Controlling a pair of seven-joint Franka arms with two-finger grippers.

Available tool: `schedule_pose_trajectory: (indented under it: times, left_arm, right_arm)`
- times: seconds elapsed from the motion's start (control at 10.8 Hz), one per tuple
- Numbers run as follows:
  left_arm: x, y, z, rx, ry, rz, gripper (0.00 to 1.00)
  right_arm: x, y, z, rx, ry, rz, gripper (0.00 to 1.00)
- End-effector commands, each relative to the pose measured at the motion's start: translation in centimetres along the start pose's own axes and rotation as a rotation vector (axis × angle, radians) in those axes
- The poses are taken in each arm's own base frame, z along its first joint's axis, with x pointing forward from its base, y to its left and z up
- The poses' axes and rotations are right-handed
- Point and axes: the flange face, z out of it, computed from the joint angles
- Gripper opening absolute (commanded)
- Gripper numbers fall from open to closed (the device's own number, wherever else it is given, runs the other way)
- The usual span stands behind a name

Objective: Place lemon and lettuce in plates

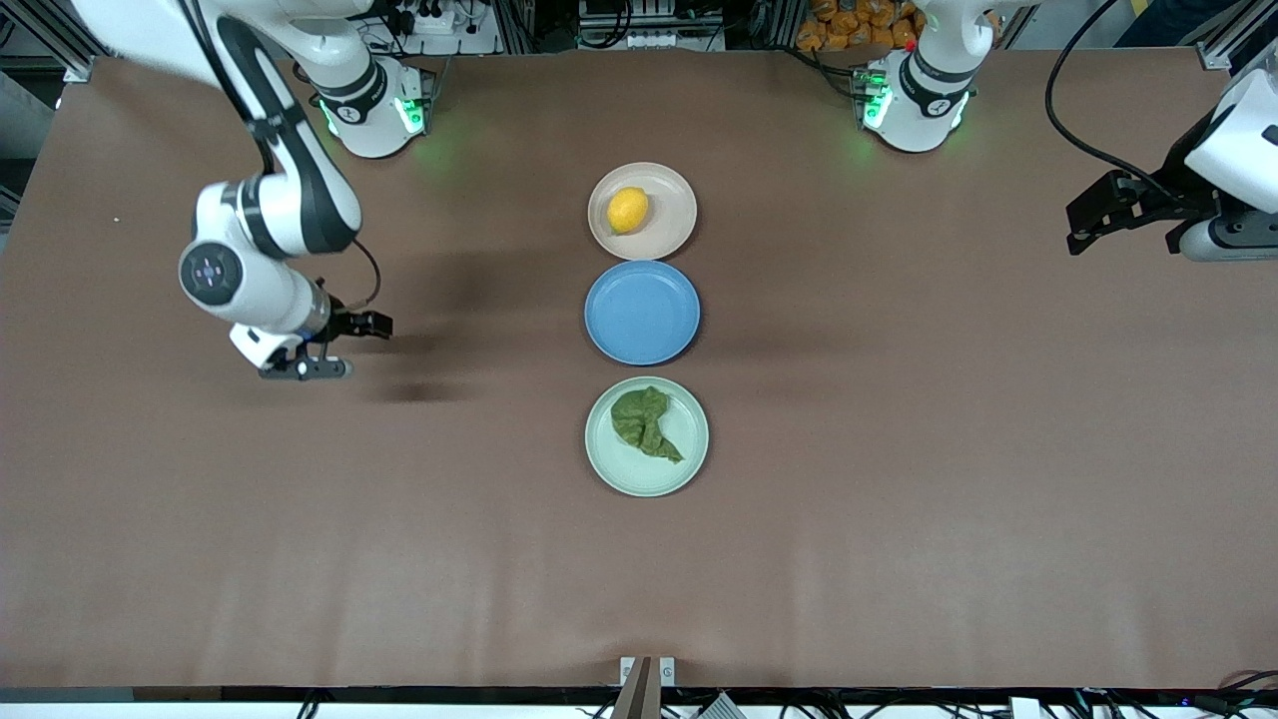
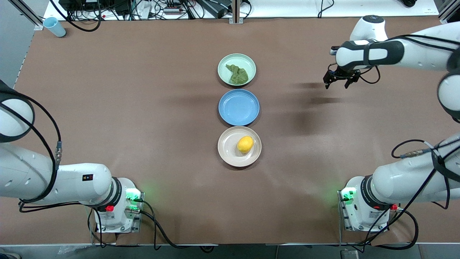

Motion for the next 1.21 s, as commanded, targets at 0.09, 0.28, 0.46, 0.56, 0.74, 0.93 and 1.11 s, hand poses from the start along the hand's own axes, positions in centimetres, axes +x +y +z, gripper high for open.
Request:
schedule_pose_trajectory:
  times: [0.09, 0.28, 0.46, 0.56, 0.74, 0.93, 1.11]
  left_arm:
    - [-0.4, -0.6, -0.2, -0.004, -0.002, 0.005, 1.00]
    - [-0.4, -0.6, -0.4, -0.004, 0.001, 0.005, 1.00]
    - [-0.4, -0.7, -0.4, -0.004, 0.001, 0.003, 1.00]
    - [-0.4, -0.7, -0.4, -0.004, 0.001, 0.003, 1.00]
    - [-0.4, -0.7, -0.4, -0.004, 0.001, 0.005, 1.00]
    - [-0.4, -0.9, -0.3, -0.003, 0.001, 0.001, 1.00]
    - [-0.4, -0.9, -0.3, -0.003, 0.001, 0.001, 1.00]
  right_arm:
    - [-3.2, 0.8, -4.5, -0.021, 0.078, 0.004, 1.00]
    - [-1.2, 2.3, -10.3, -0.010, 0.197, 0.017, 1.00]
    - [0.4, 2.2, -16.9, -0.014, 0.269, -0.030, 1.00]
    - [1.0, 2.2, -20.9, -0.017, 0.271, -0.044, 1.00]
    - [0.9, 2.1, -27.0, -0.014, 0.257, -0.030, 1.00]
    - [0.6, 3.3, -31.5, -0.011, 0.287, -0.015, 1.00]
    - [-0.6, 3.6, -35.5, 0.000, 0.255, -0.003, 1.00]
